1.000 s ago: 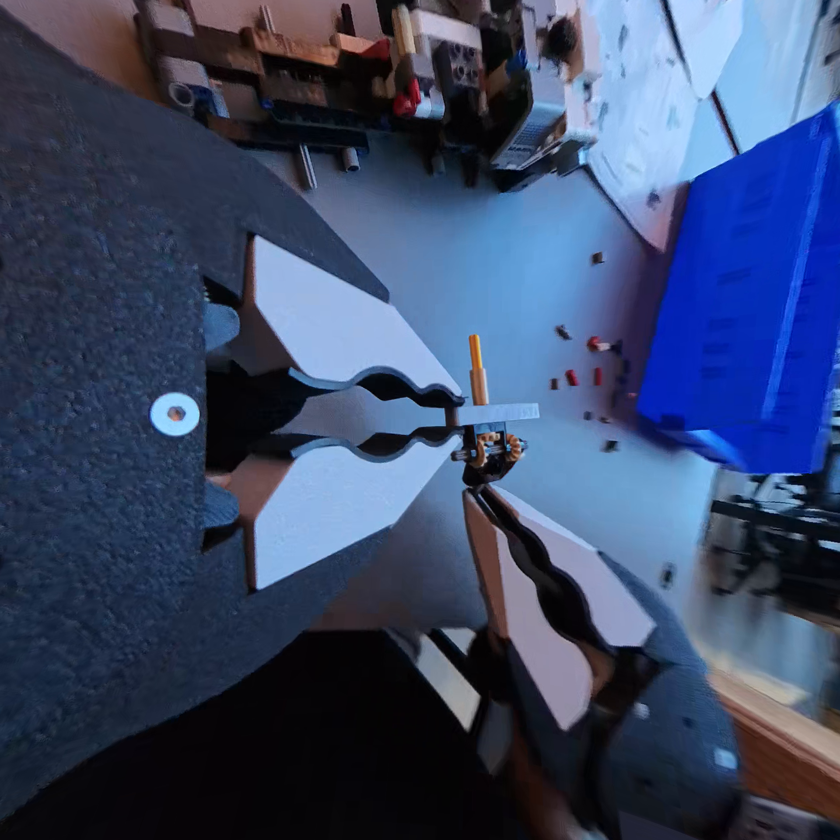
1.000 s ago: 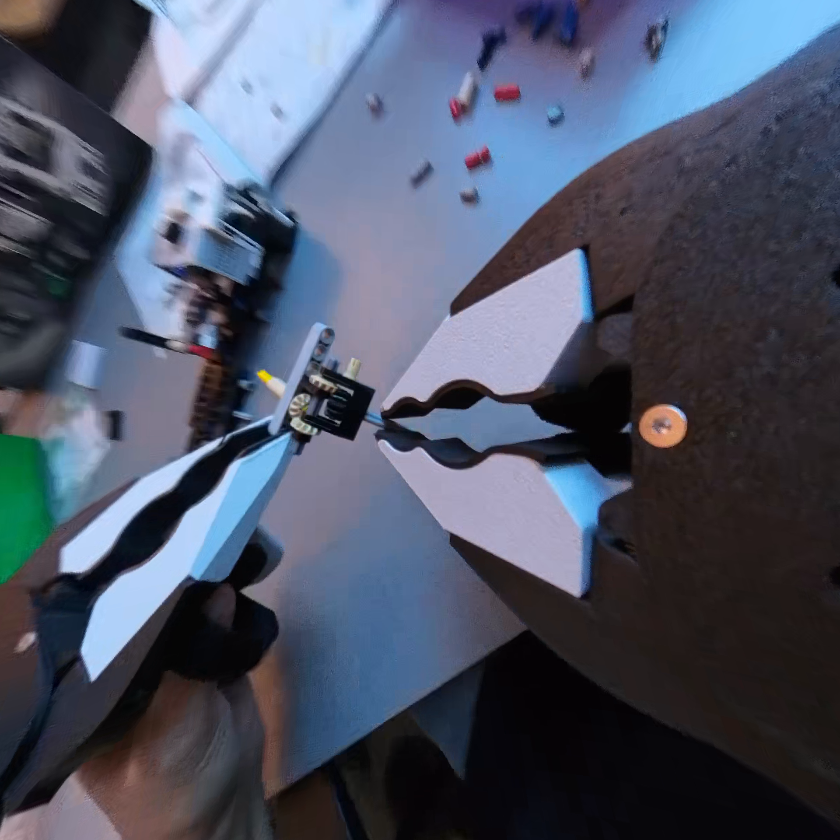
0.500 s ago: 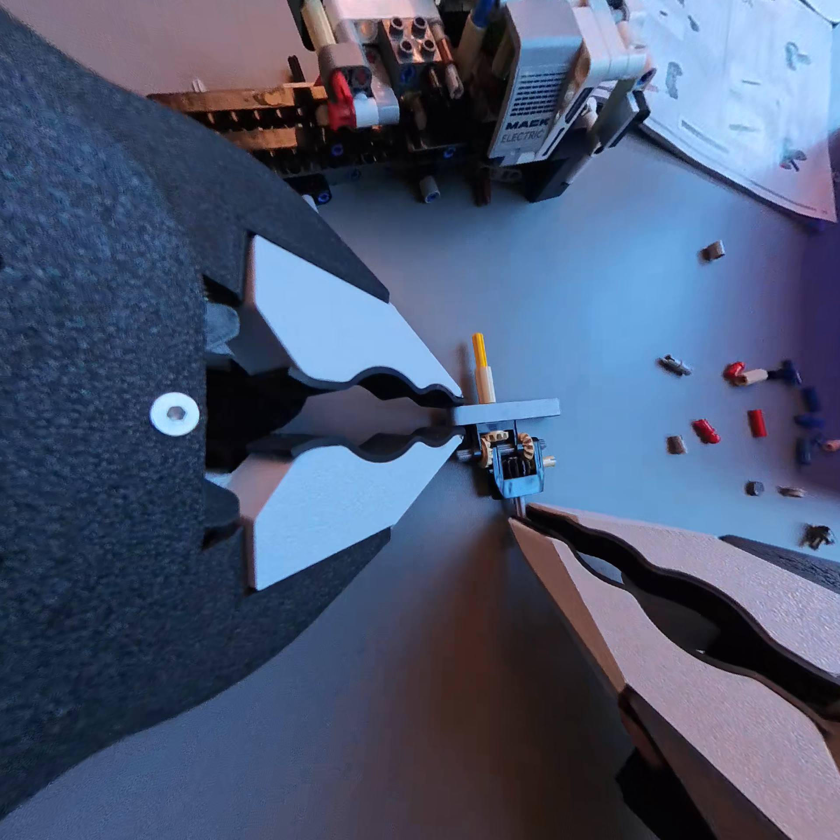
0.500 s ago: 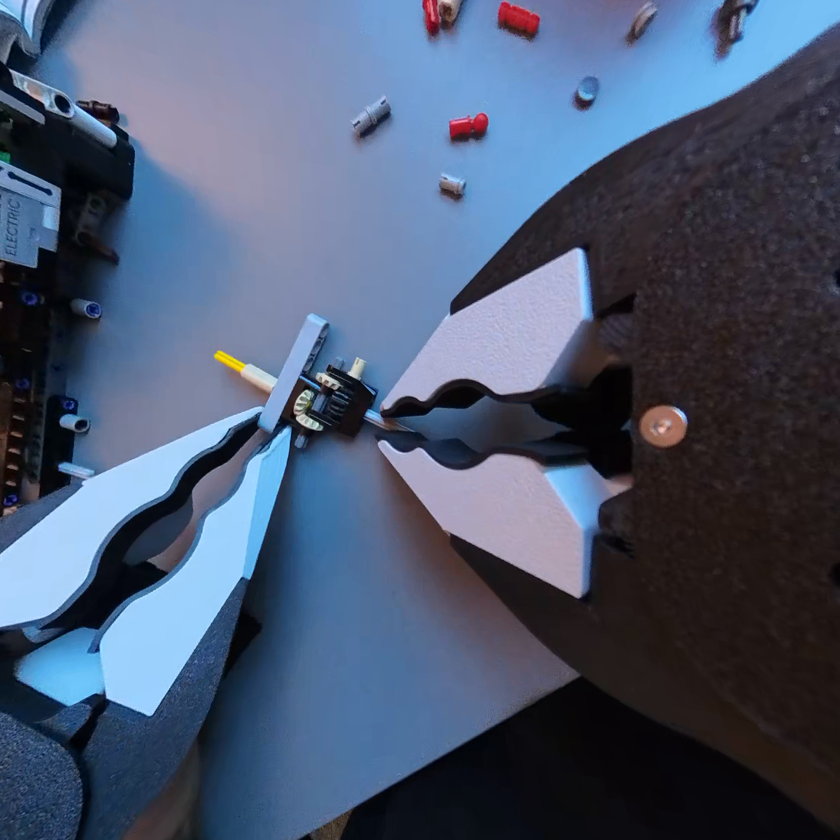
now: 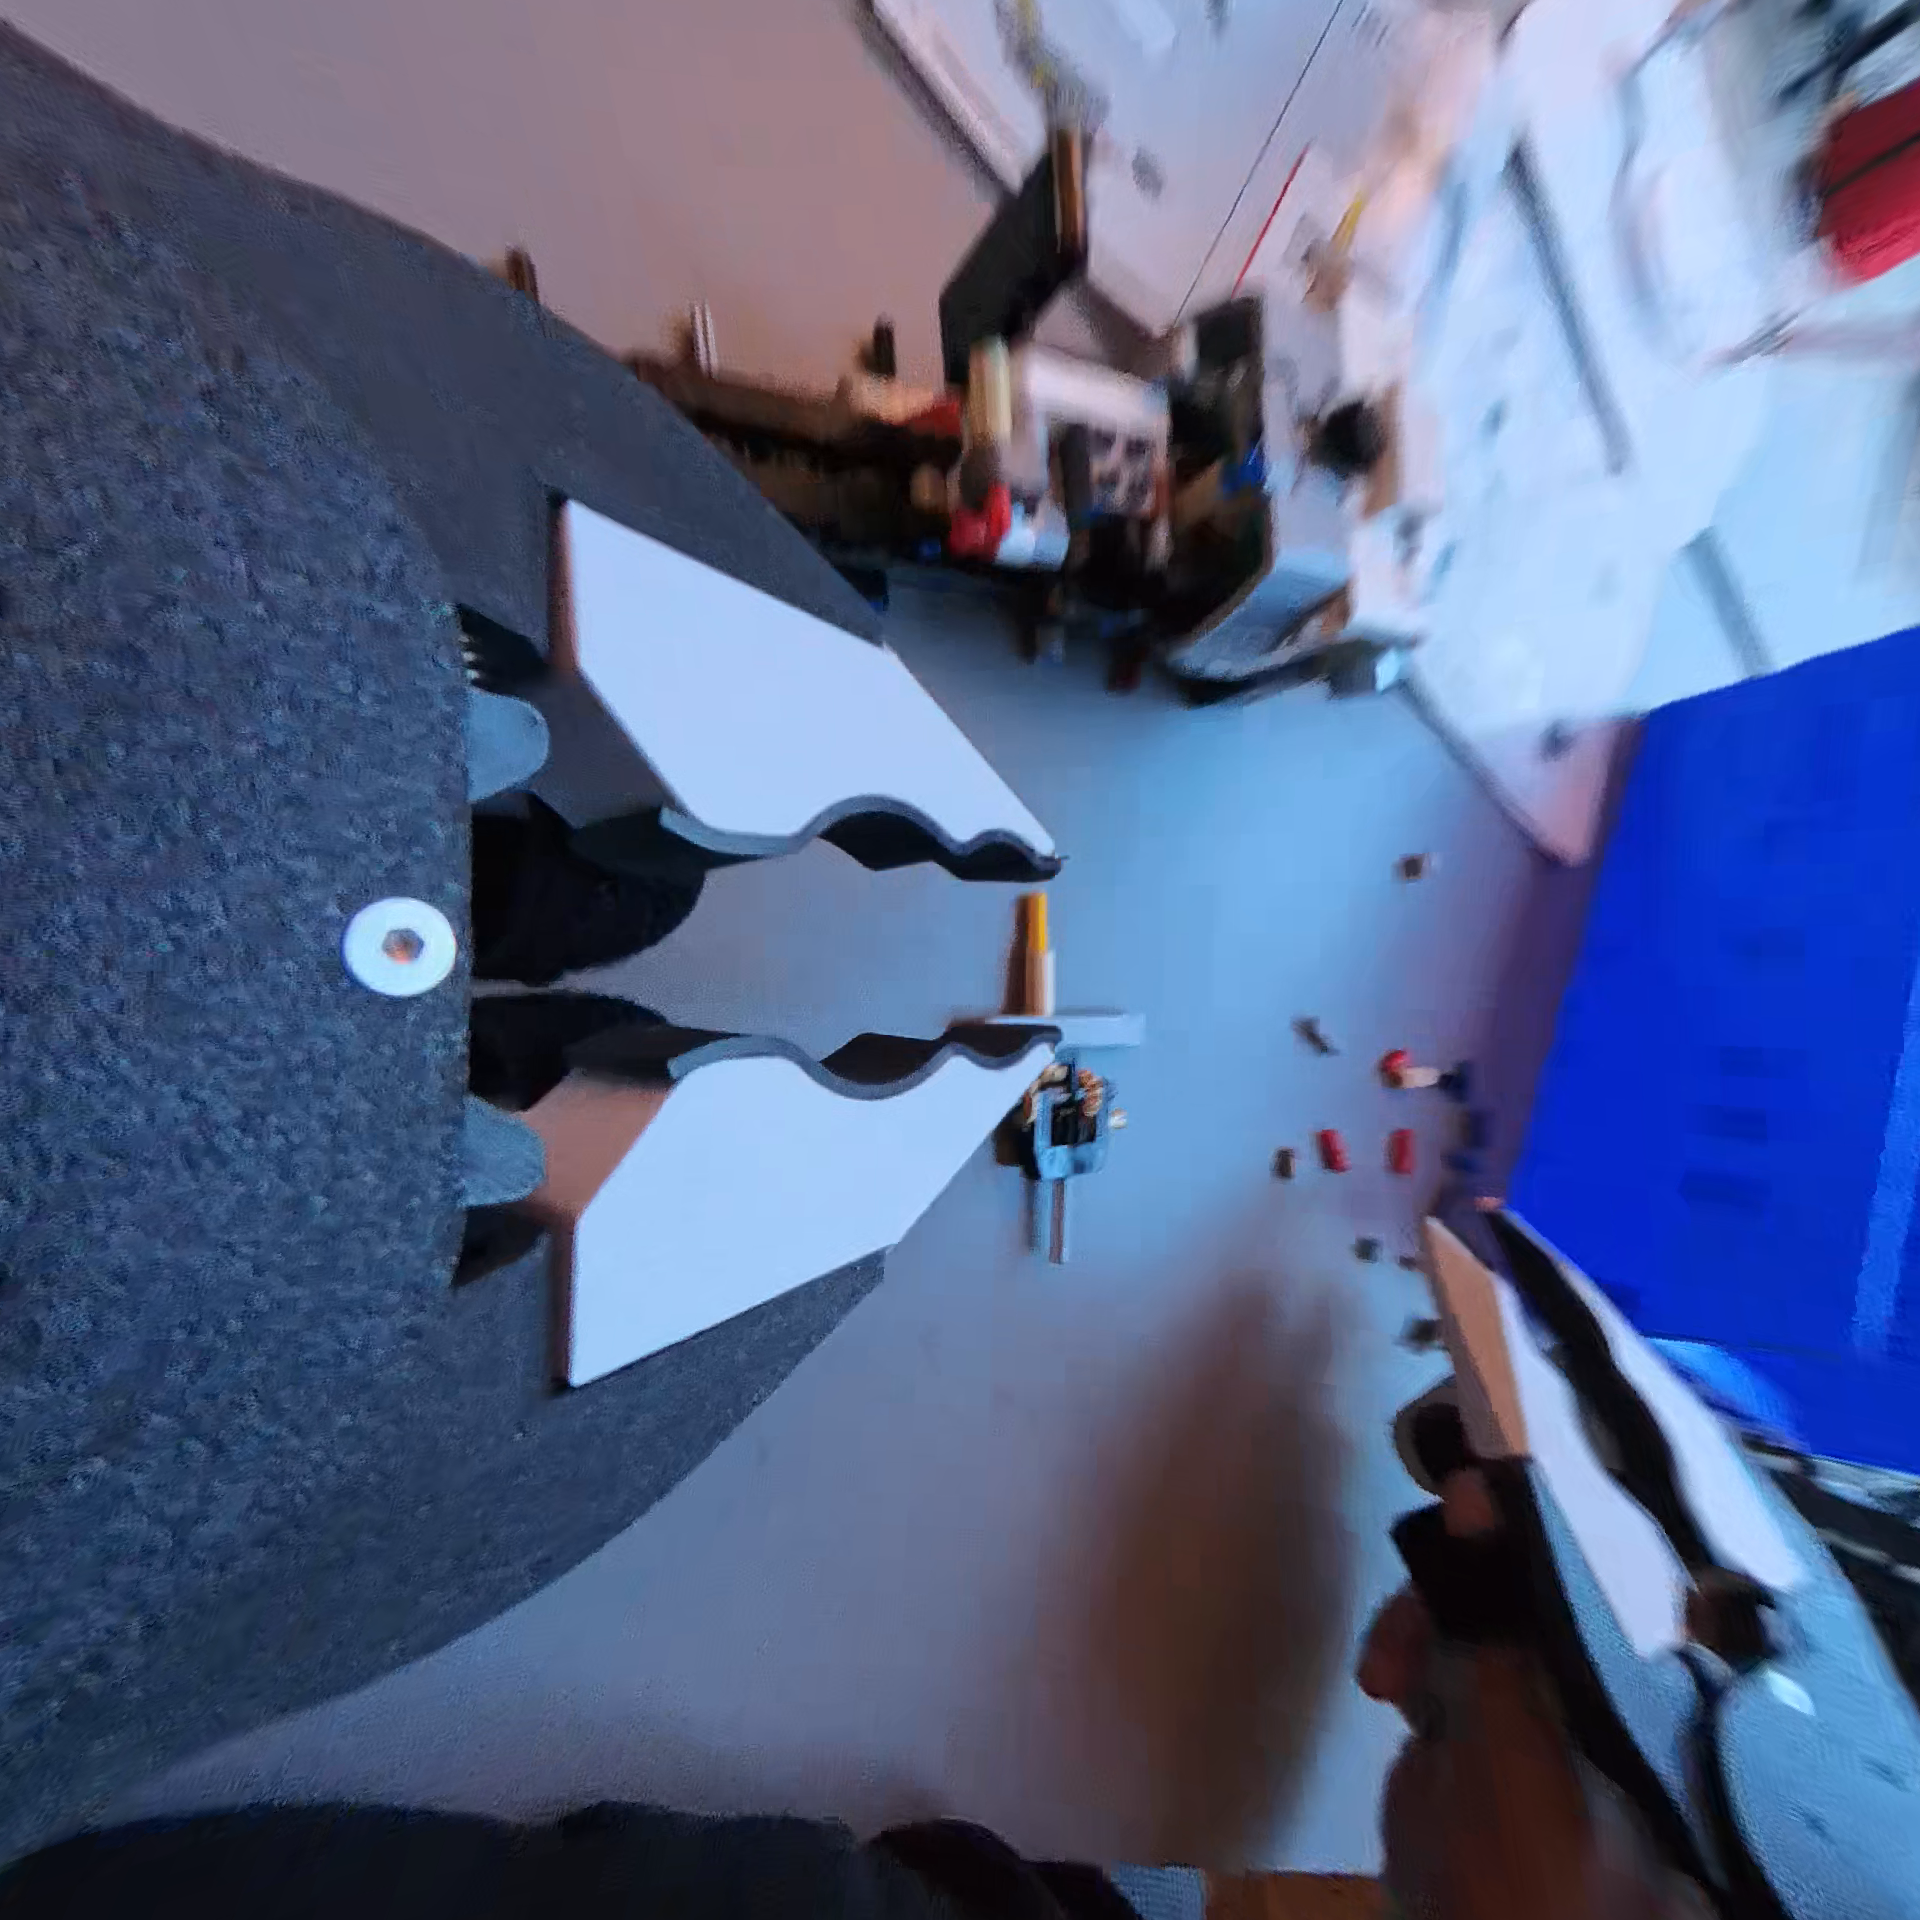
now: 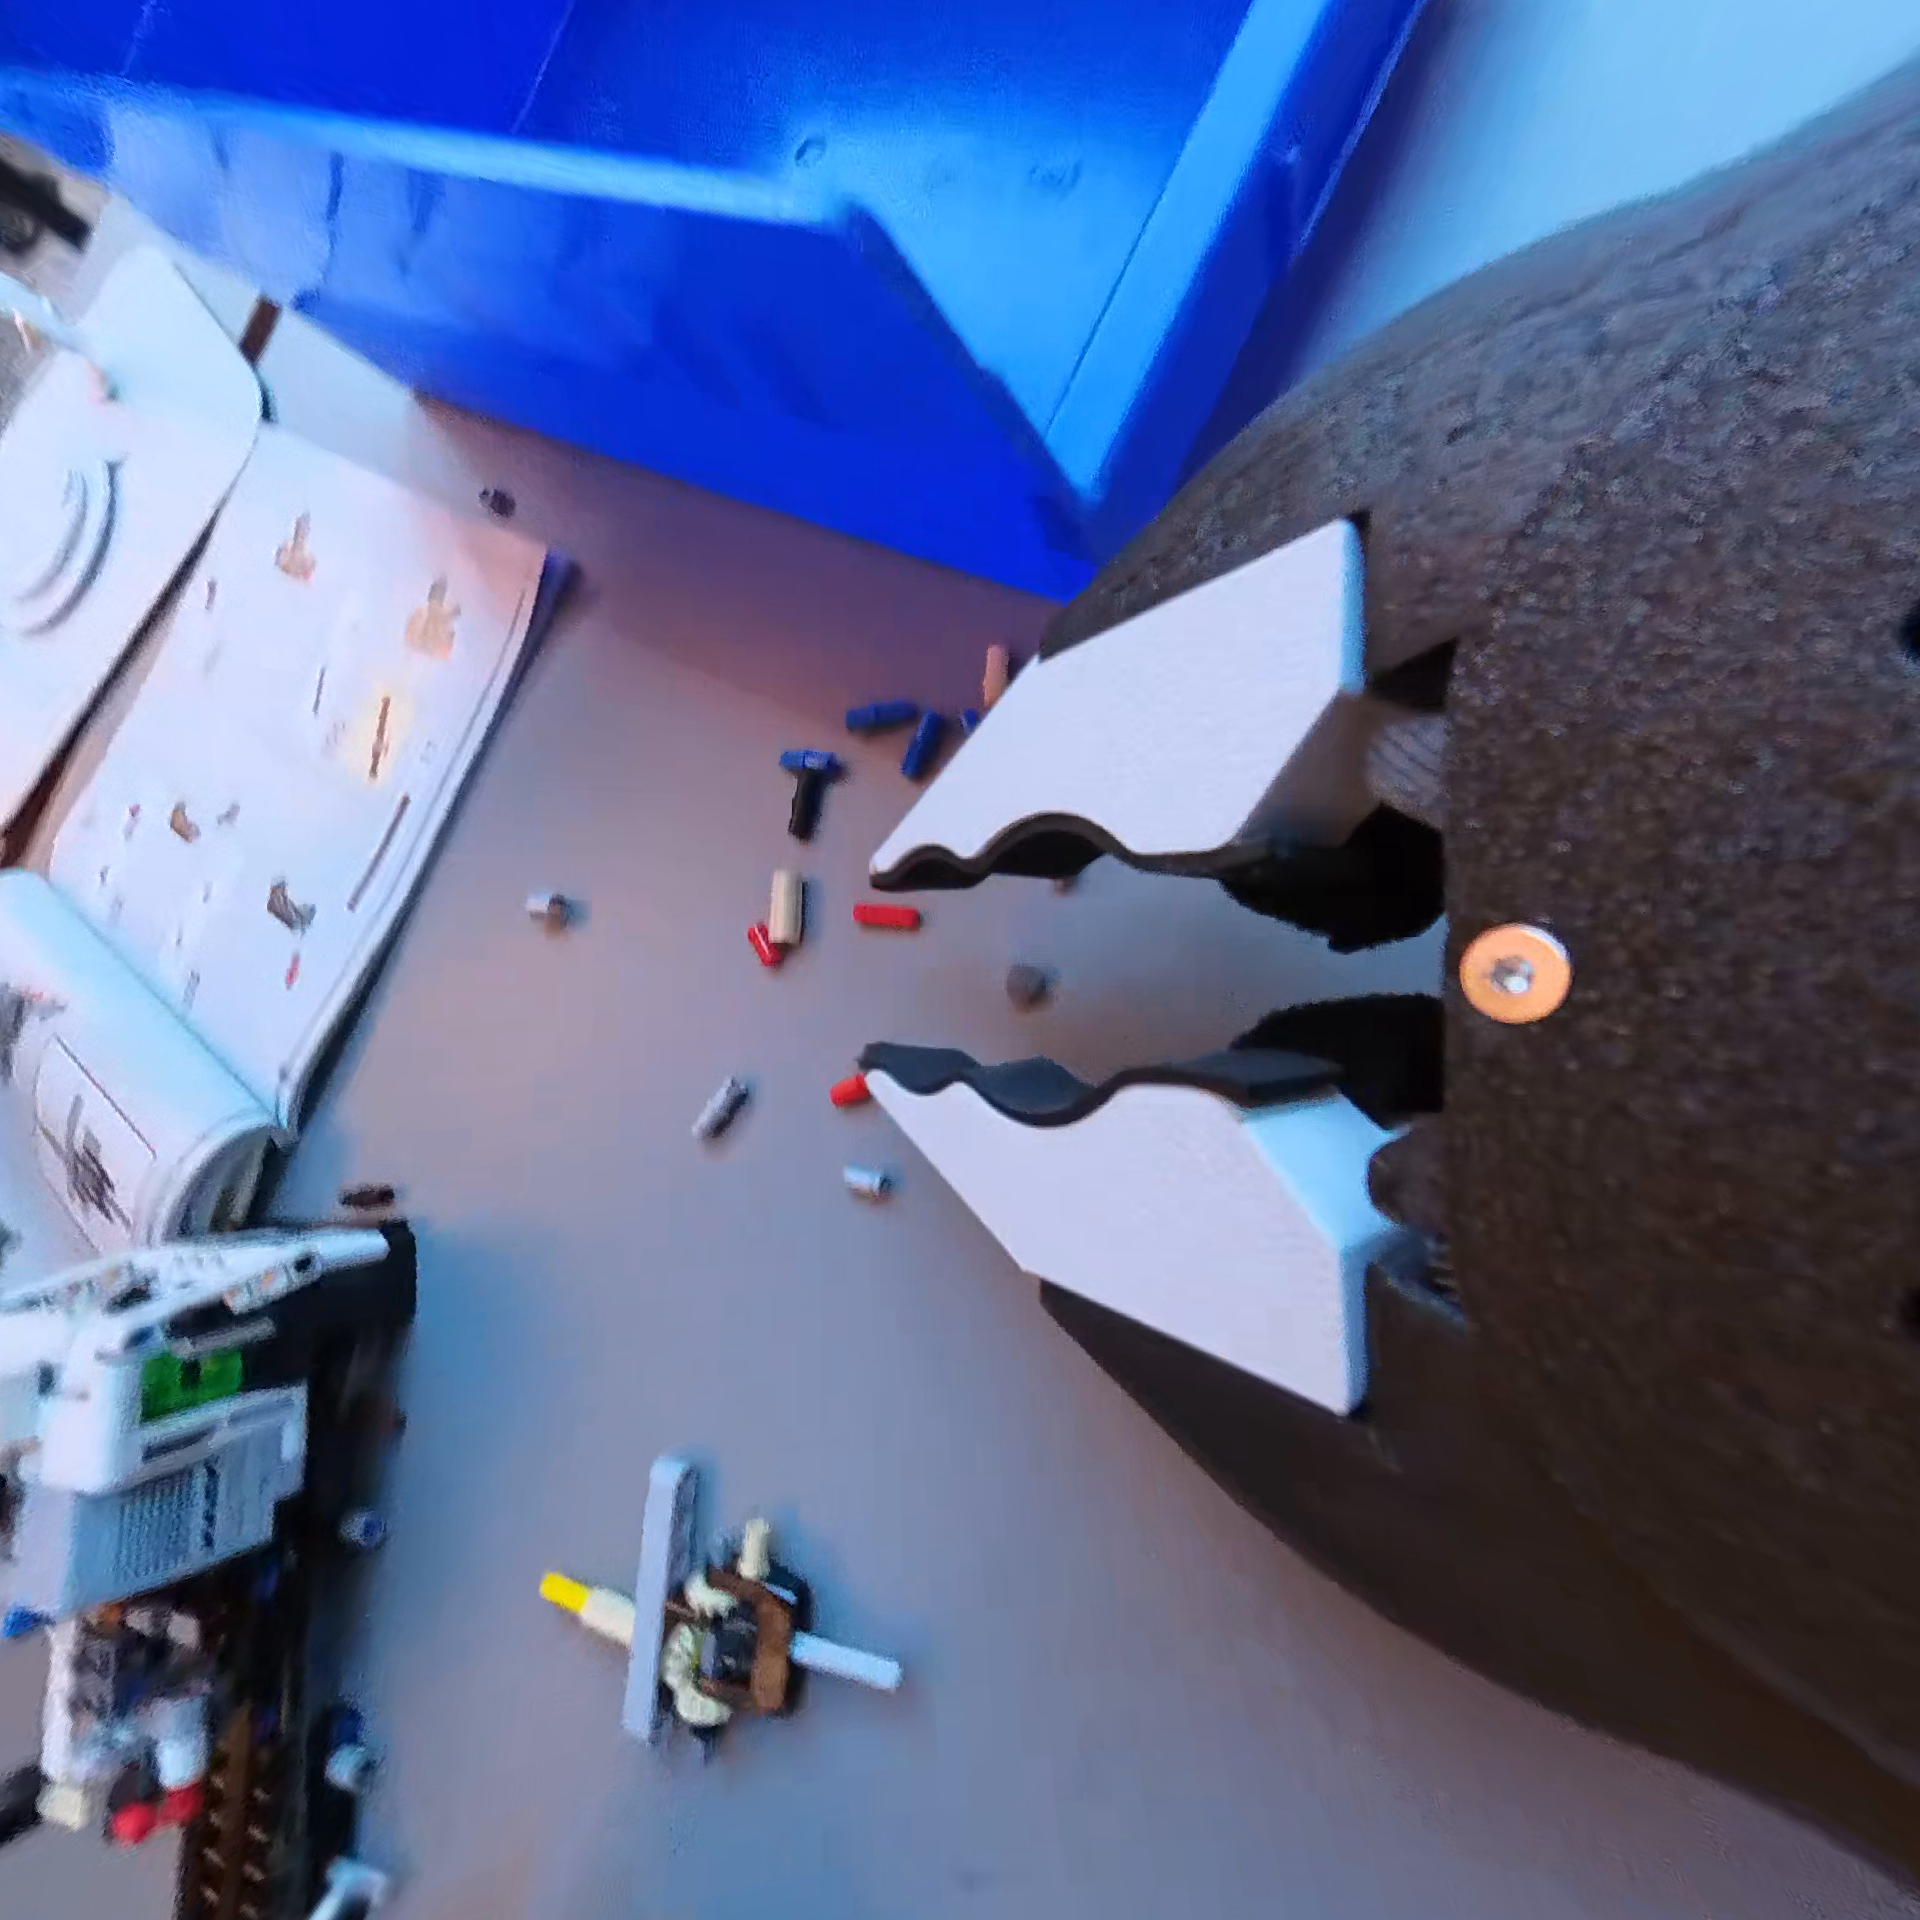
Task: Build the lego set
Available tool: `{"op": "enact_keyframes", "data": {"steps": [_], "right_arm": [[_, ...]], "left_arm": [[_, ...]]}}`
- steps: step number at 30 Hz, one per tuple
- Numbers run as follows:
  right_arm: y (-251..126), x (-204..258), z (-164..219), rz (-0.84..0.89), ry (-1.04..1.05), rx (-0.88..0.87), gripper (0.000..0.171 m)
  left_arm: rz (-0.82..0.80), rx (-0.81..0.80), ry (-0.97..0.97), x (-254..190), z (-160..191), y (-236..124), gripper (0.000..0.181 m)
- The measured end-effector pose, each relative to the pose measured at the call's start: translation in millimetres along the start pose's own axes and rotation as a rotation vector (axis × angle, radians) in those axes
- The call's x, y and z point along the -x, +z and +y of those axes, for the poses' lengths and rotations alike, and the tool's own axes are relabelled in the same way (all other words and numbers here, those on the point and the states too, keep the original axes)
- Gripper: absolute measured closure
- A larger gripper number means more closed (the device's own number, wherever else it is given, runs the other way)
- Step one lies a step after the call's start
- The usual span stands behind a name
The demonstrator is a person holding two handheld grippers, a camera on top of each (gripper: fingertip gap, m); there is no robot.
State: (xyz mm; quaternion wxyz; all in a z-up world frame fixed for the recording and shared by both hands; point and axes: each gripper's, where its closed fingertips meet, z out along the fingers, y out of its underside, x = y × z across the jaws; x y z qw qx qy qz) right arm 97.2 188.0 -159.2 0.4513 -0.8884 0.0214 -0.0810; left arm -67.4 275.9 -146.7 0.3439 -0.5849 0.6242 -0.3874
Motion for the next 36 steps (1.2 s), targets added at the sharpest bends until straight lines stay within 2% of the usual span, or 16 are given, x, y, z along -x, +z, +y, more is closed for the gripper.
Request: {"op": "enact_keyframes", "data": {"steps": [3,8,11,14,16,18,24,31,36], "right_arm": [[2,0,-6,-0.044,0.097,-0.051,0.141],[6,10,-20,-0.105,0.151,-0.091,0.142],[12,11,-24,-0.111,0.152,-0.087,0.145],[17,7,-23,-0.097,0.142,-0.07,0.148],[19,9,-23,-0.113,0.142,-0.057,0.149],[19,8,-22,-0.103,0.13,-0.049,0.151],[18,-4,-9,-0.022,0.137,-0.007,0.146],[2,-33,13,0.122,0.205,0.055,0.152],[7,-20,9,0.071,0.212,0.046,0.152]], "left_arm": [[-0.093,-0.157,-0.004,27,-18,-26,0.154],[-0.164,-0.33,-0.219,67,-38,-61,0.15],[-0.194,-0.392,-0.283,88,-51,-74,0.151],[-0.266,-0.27,-0.29,116,-51,-76,0.157],[-0.239,-0.084,-0.325,130,-38,-68,0.157],[-0.207,-0.004,-0.33,143,-35,-63,0.157],[-0.268,-0.008,-0.307,173,-46,-51,0.159],[-0.27,0.004,-0.27,168,-41,-40,0.16],[-0.21,-0.006,-0.333,162,-37,-36,0.159]]}}
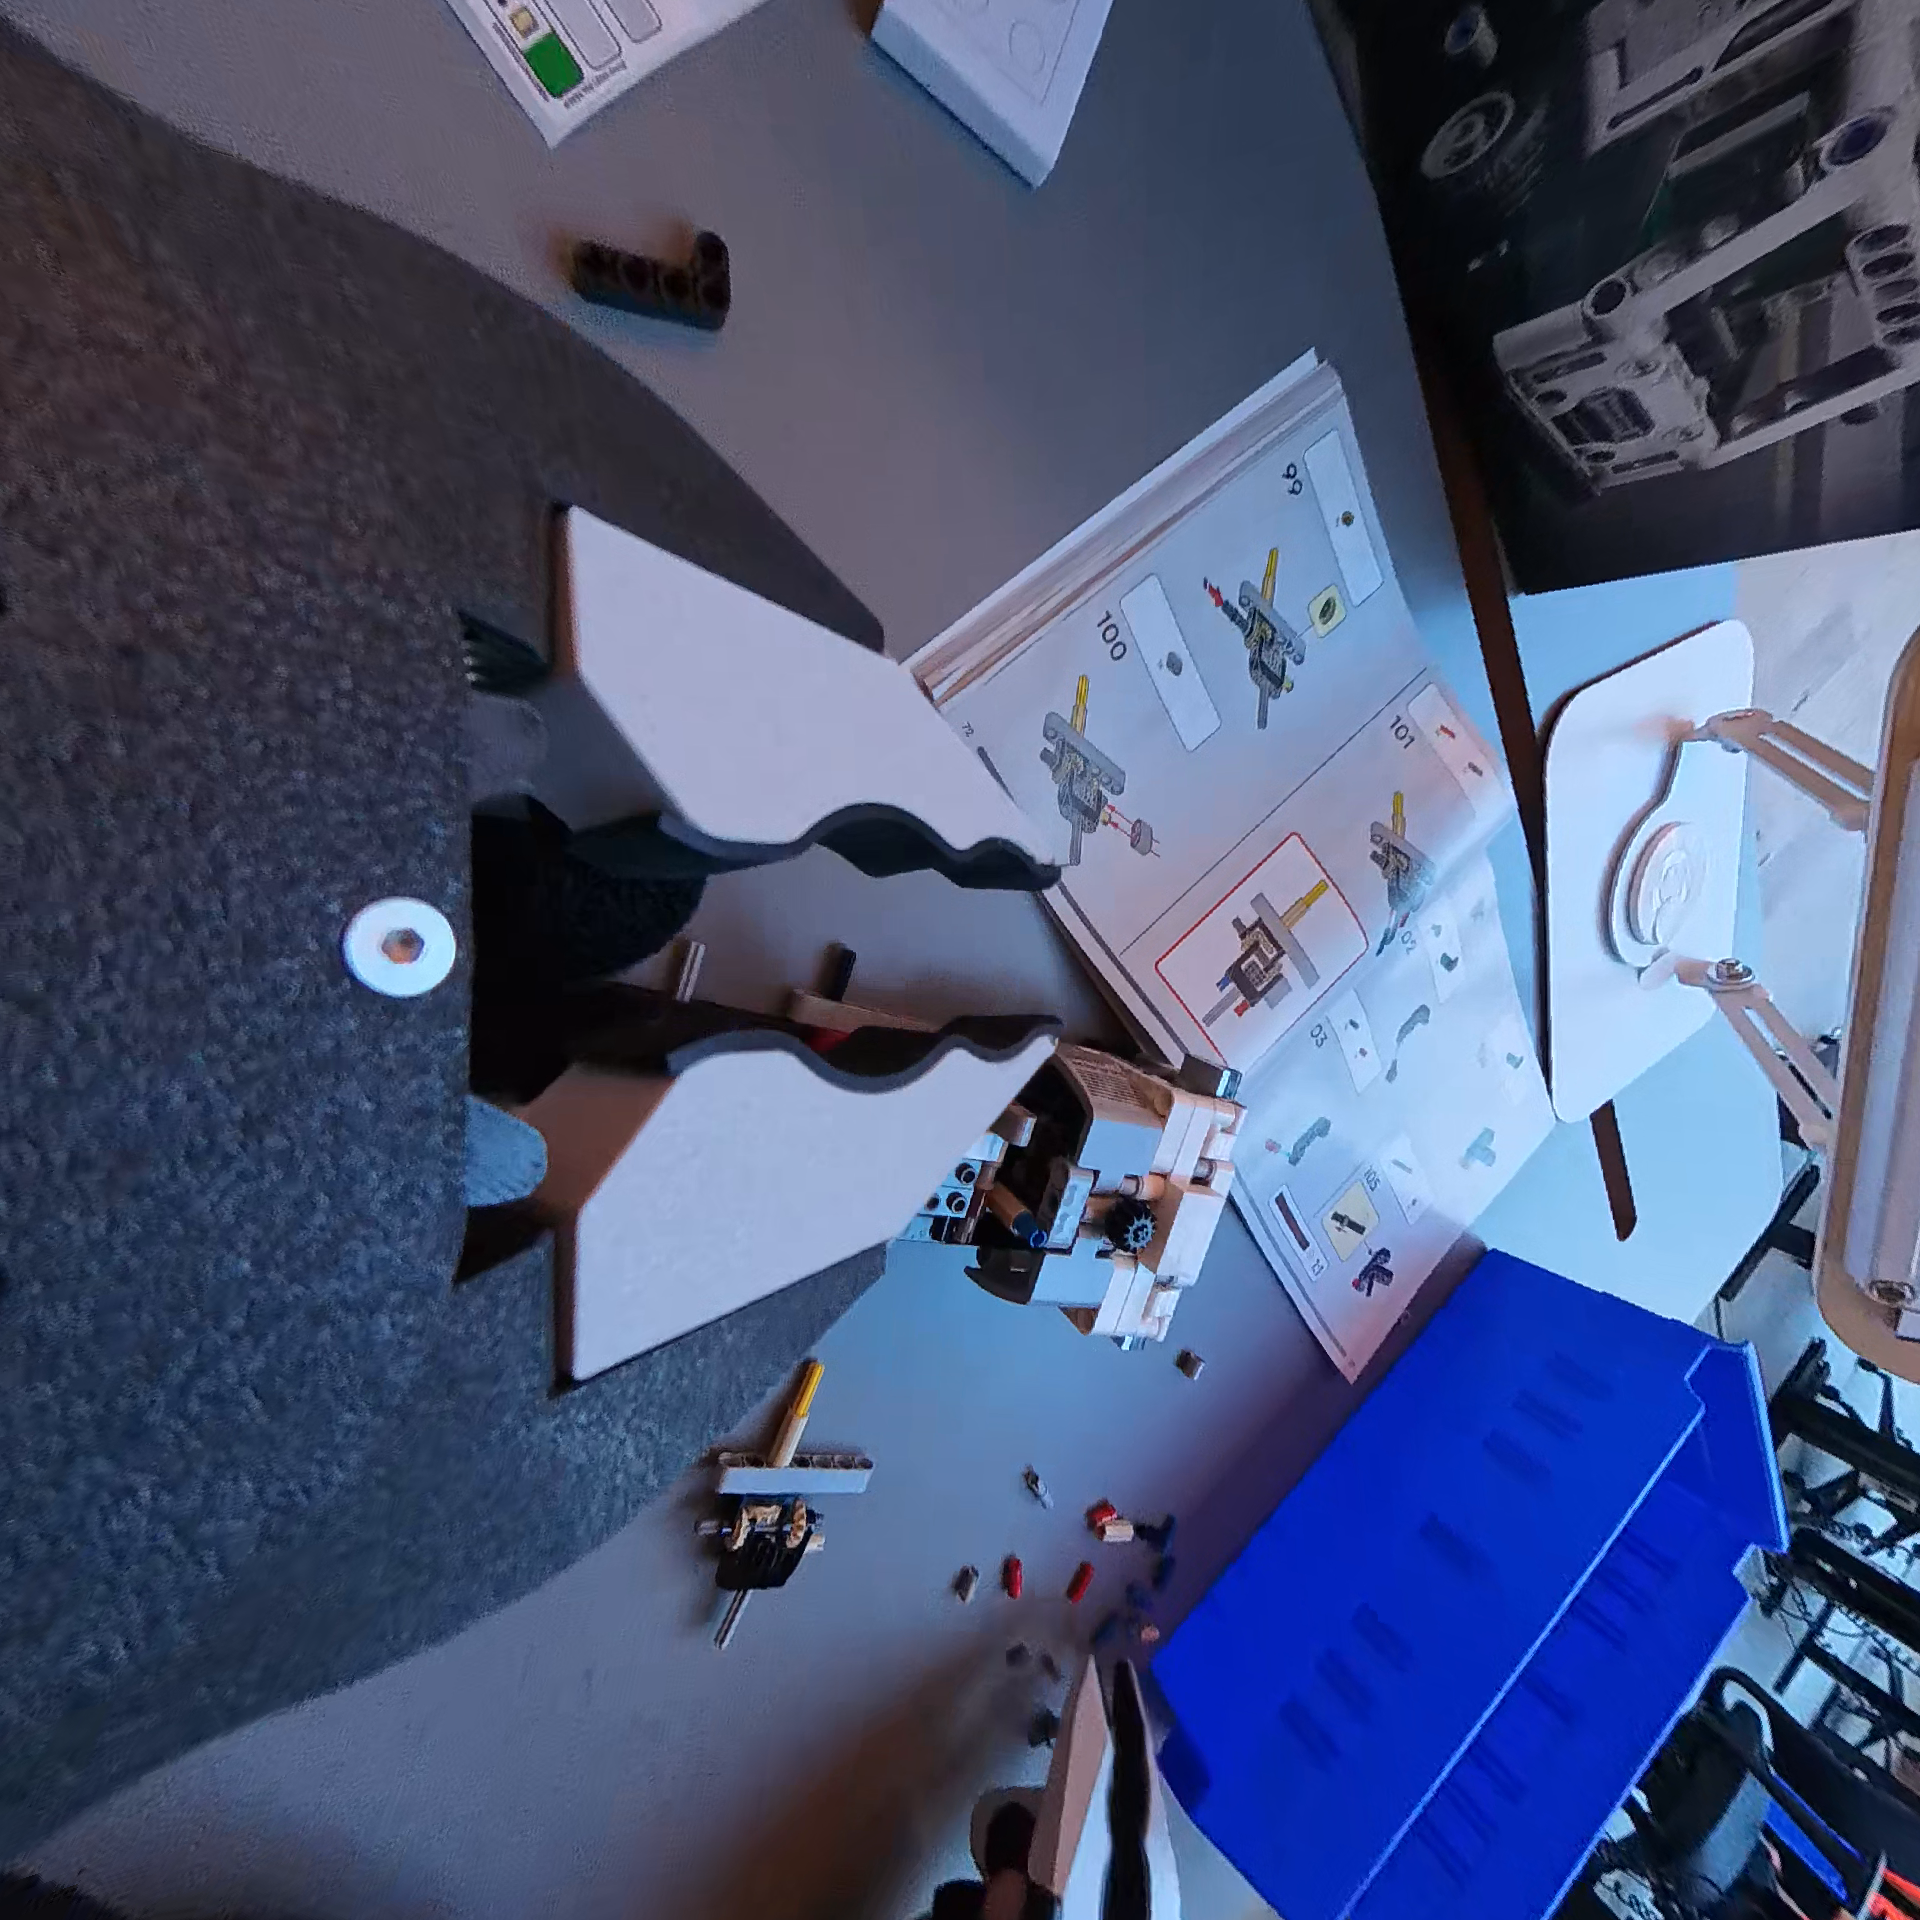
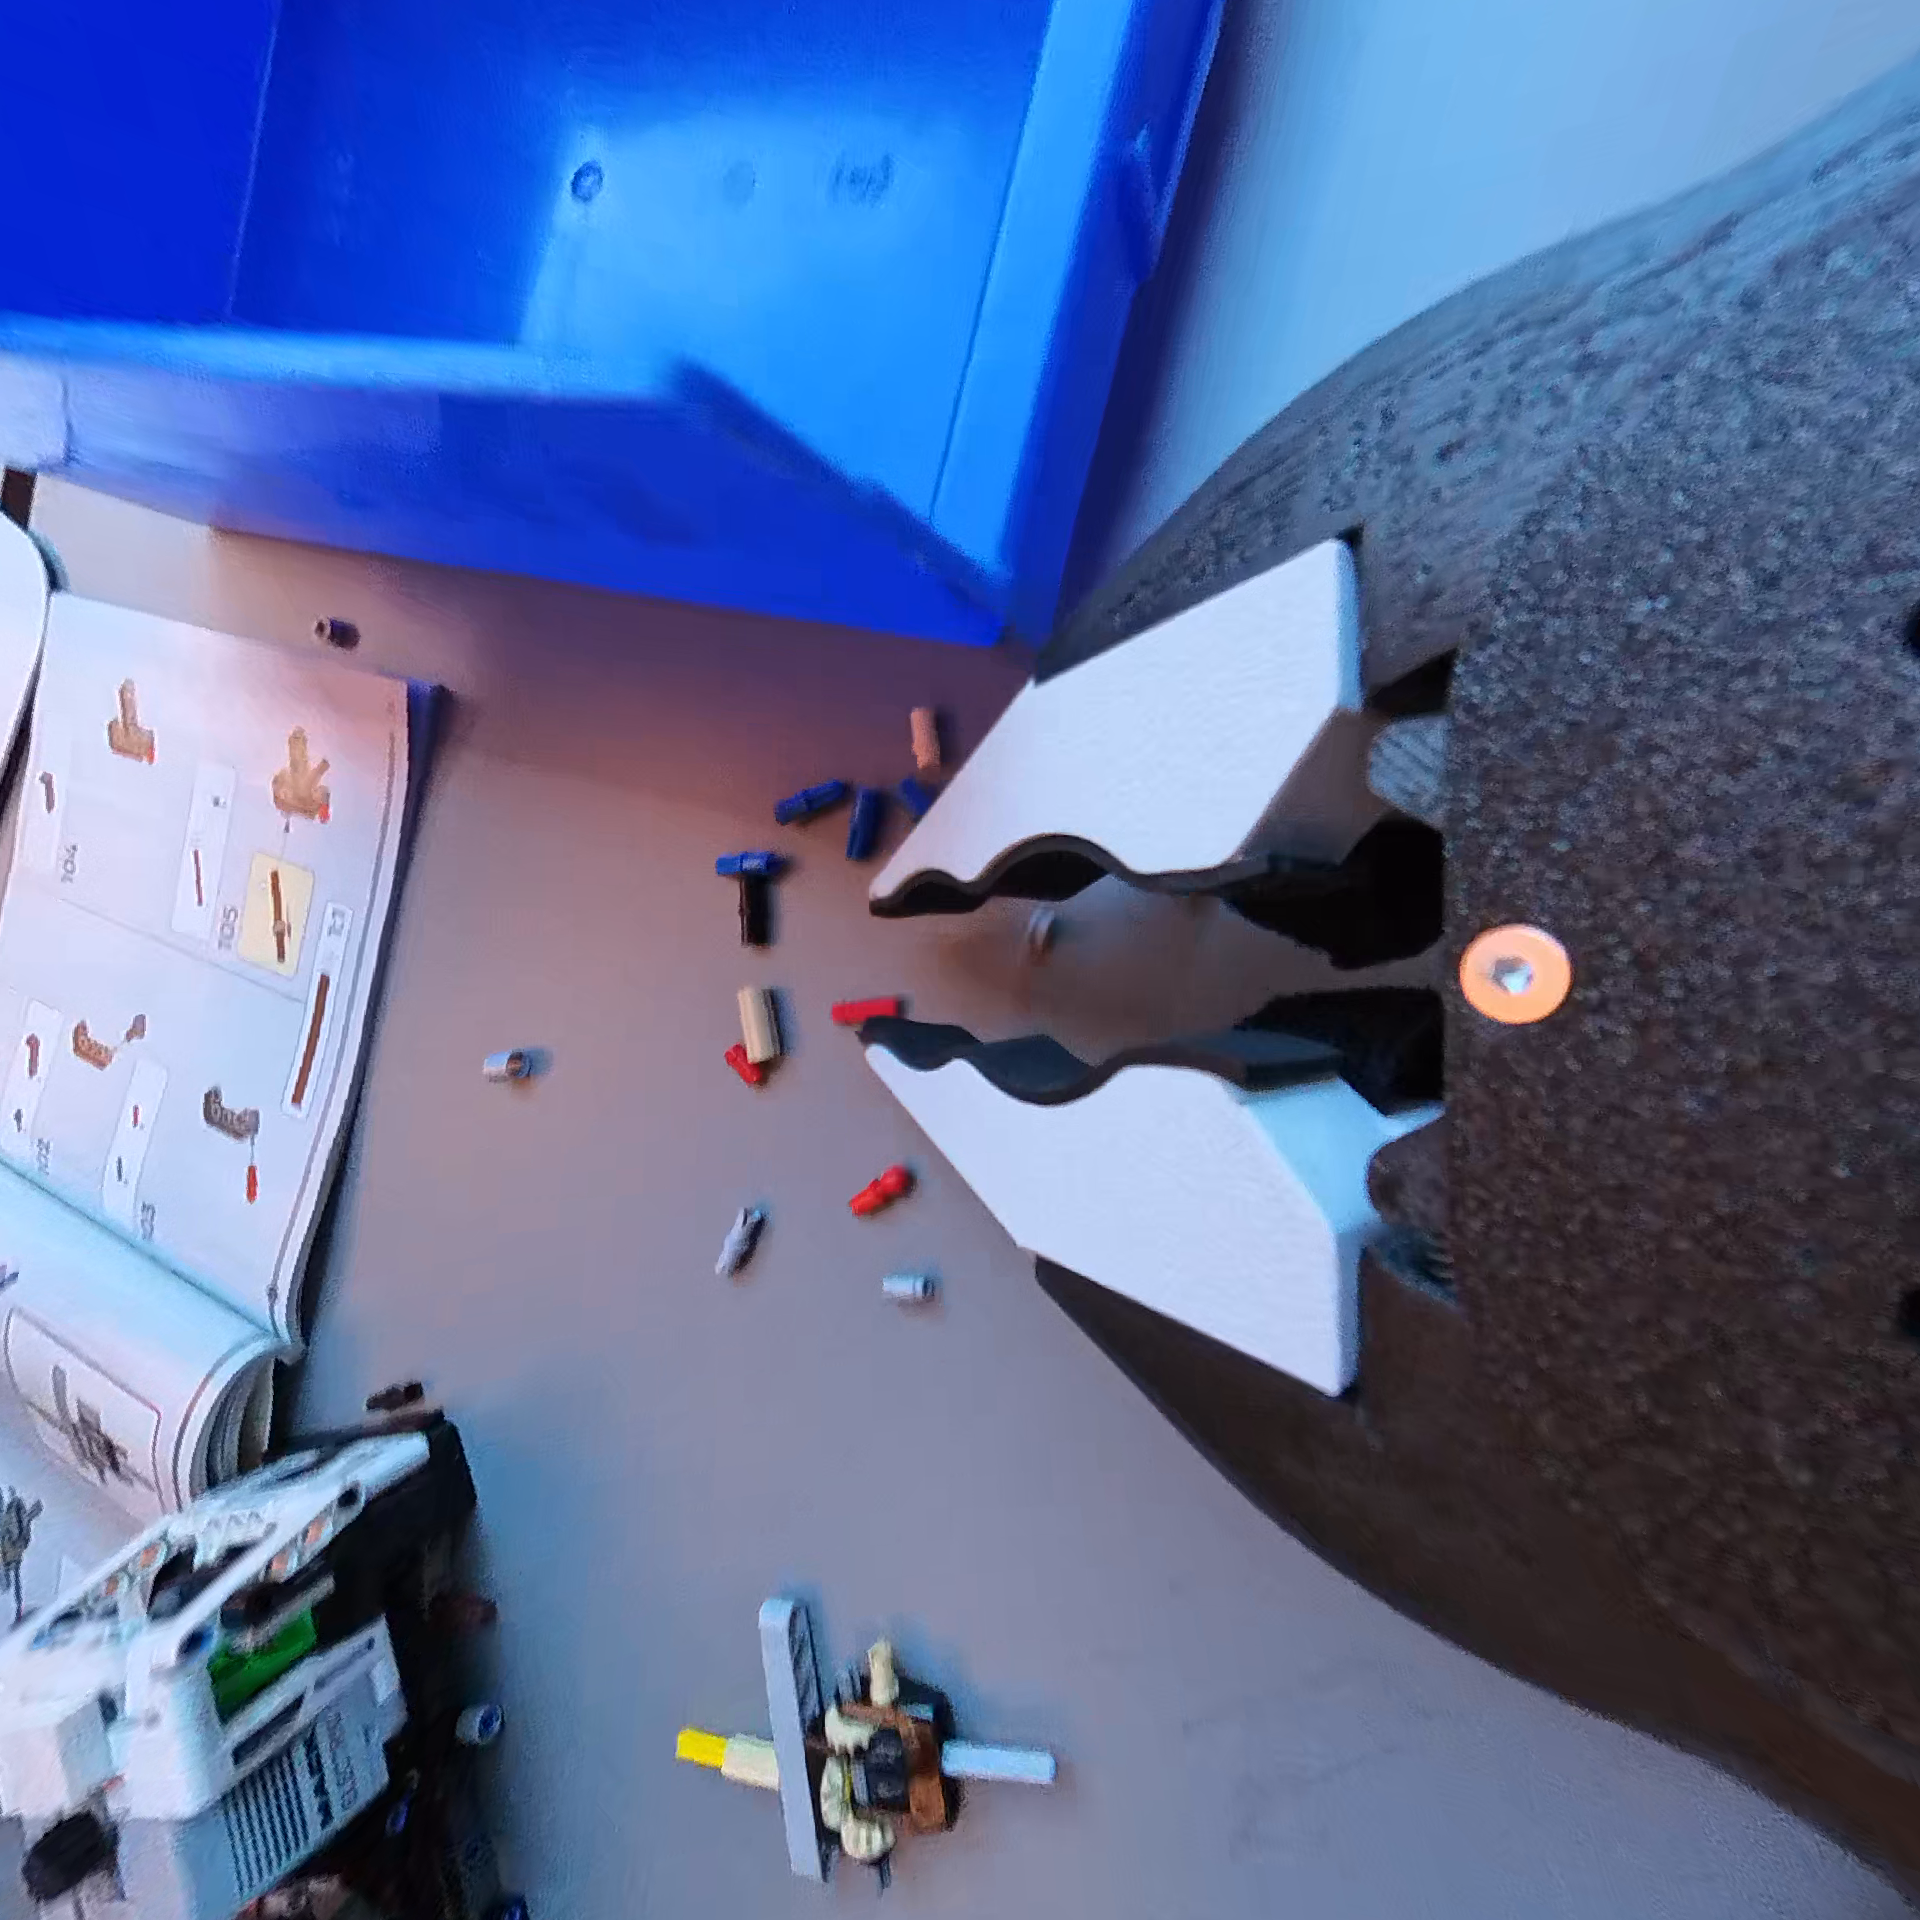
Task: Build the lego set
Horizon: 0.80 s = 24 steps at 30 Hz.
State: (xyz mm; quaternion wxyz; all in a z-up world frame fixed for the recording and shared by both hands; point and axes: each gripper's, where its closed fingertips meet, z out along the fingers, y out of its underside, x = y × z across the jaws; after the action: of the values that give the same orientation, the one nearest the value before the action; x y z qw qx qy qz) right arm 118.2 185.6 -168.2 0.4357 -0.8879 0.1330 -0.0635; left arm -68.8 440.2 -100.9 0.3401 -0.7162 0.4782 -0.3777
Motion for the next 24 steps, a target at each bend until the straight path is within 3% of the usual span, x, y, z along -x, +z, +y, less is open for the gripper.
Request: {"op": "enact_keyframes", "data": {"steps": [2,18,22,24], "right_arm": [[5,15,-1,-0.071,-0.011,0.019,0.151],[21,12,9,-0.049,-0.063,0.095,0.163],[15,18,6,-0.015,-0.122,0.098,0.168],[6,36,-2,-0.082,-0.14,0.052,0.168]], "left_arm": [[-0.008,-0.009,0.008,0,-4,-3,0.159],[-0.072,-0.026,0.063,-1,-11,-18,0.159],[-0.089,-0.032,0.09,-3,-14,-23,0.159],[-0.095,-0.038,0.093,-4,-14,-26,0.16]]}}
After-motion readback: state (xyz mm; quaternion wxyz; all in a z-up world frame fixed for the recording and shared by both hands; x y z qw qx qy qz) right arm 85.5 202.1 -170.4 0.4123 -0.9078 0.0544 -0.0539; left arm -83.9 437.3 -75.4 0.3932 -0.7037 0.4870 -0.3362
